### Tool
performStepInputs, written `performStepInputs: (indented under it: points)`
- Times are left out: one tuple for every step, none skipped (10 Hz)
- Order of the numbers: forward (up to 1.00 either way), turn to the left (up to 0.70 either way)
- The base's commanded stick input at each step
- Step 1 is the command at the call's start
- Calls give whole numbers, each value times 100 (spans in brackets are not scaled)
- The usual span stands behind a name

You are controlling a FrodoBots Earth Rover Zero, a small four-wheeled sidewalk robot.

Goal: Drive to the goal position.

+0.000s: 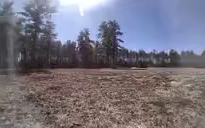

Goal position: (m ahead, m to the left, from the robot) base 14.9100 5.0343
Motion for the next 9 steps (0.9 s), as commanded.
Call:
performStepInputs:
  points:
    - [70, 0]
    - [70, 0]
    - [70, 0]
    - [68, 0]
    - [50, 0]
    - [50, 0]
    - [50, 0]
    - [50, 0]
    - [50, 0]
